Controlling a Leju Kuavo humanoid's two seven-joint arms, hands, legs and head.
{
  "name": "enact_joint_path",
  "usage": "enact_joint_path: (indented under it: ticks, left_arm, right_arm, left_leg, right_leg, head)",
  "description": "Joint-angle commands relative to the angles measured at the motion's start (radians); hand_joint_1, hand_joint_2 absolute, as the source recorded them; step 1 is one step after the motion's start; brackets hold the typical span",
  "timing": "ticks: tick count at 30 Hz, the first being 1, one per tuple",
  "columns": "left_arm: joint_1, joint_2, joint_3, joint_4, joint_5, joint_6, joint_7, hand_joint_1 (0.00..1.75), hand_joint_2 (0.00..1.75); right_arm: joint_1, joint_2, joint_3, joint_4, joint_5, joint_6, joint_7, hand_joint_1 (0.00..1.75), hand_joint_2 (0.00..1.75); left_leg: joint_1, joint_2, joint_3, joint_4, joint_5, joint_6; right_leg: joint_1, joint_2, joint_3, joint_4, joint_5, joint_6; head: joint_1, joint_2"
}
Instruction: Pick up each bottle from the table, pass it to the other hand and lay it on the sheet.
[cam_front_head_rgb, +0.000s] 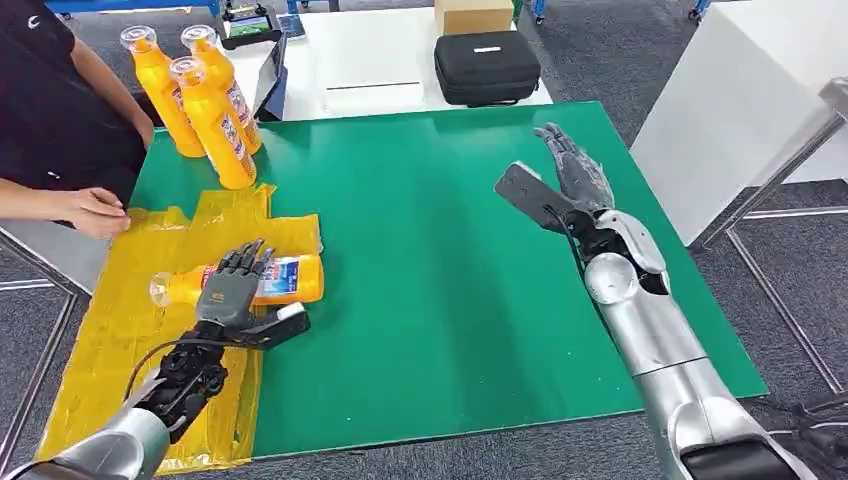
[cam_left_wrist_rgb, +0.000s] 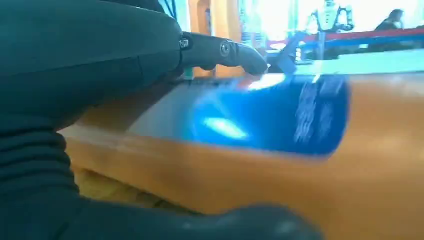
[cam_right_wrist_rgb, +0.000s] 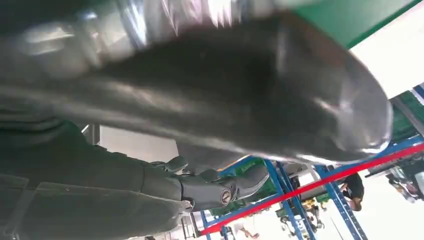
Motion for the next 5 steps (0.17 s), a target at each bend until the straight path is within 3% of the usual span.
enact_joint_path:
  ticks: [1,3,5]
  left_arm:
    - [-0.014,-0.044,0.150,-0.283,0.357,-0.090,-0.171,0.00,0.00]
    - [-0.015,-0.032,0.133,-0.330,0.363,-0.116,-0.129,0.00,0.00]
    - [-0.025,-0.059,0.192,-0.382,0.494,-0.105,-0.188,0.00,0.00]
  right_arm:
    - [-0.045,0.008,0.002,0.103,-0.051,-0.053,-0.081,0.00,0.00]
    - [-0.047,0.011,0.005,0.107,-0.052,-0.055,-0.085,0.00,0.00]
    - [-0.034,0.032,-0.017,0.097,-0.066,-0.122,-0.155,0.00,0.00]
  left_leg:
    - [0.000,0.000,0.000,0.001,-0.001,-0.001]
    - [0.001,0.000,-0.001,0.002,-0.001,-0.001]
    - [0.000,0.002,0.001,0.002,-0.002,-0.001]
  right_leg:
    - [0.001,-0.002,0.001,0.000,-0.001,0.000]
    - [0.001,-0.002,0.001,0.001,-0.001,0.000]
    - [0.001,-0.001,0.001,0.001,-0.002,0.000]
  head:
    - [0.000,0.000]
    - [0.000,0.000]
    - [0.000,0.000]
